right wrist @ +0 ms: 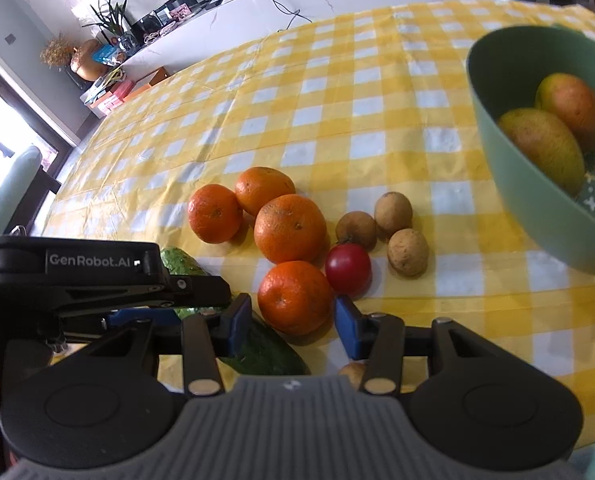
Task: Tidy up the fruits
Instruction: 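Grasp the cucumber with the left tool while the right tool grasps a tangerine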
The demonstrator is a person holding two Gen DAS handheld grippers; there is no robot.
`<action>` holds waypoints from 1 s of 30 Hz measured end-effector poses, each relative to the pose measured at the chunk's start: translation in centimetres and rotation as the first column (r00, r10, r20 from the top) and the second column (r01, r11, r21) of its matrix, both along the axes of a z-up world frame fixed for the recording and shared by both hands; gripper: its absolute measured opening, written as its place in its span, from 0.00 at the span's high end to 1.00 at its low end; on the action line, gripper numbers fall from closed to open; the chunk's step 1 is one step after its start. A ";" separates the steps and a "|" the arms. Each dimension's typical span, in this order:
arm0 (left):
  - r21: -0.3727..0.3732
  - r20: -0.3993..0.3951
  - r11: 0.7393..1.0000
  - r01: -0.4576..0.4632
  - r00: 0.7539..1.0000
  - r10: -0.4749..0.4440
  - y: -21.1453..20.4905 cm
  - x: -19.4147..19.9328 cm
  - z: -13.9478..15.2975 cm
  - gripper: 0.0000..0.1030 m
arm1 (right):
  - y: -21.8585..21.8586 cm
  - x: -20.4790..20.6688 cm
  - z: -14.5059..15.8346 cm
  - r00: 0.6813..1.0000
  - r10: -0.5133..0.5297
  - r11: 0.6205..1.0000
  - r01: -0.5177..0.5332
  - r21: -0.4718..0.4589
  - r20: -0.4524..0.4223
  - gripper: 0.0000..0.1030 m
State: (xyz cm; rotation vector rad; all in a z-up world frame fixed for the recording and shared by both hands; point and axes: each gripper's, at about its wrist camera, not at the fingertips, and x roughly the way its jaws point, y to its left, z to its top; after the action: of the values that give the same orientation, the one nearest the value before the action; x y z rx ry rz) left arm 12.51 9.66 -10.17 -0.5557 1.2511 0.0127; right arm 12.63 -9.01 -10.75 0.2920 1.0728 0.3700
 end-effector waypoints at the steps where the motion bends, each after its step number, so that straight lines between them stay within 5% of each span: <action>1: 0.003 -0.003 1.000 0.001 1.000 -0.001 -0.1 0.1 0.0 0.35 | 0.0 0.1 -0.1 1.000 -0.003 1.000 0.003 0.004 -0.003 0.57; 18: 0.117 -0.034 0.993 0.027 0.999 -0.023 -2.4 1.3 -0.3 0.26 | -0.9 0.4 -0.6 1.000 -0.005 0.999 0.005 0.053 -0.005 0.60; 30: 0.144 -0.066 0.982 0.121 0.992 -0.112 -2.3 1.9 0.6 0.42 | -2.4 -0.6 0.3 1.000 0.008 0.997 -0.010 0.078 0.029 0.60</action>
State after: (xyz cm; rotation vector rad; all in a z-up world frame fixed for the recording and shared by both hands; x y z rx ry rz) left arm 14.42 7.39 -9.52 -0.3555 1.3253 0.0231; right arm 12.07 -11.43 -10.45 0.3509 1.0331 0.4237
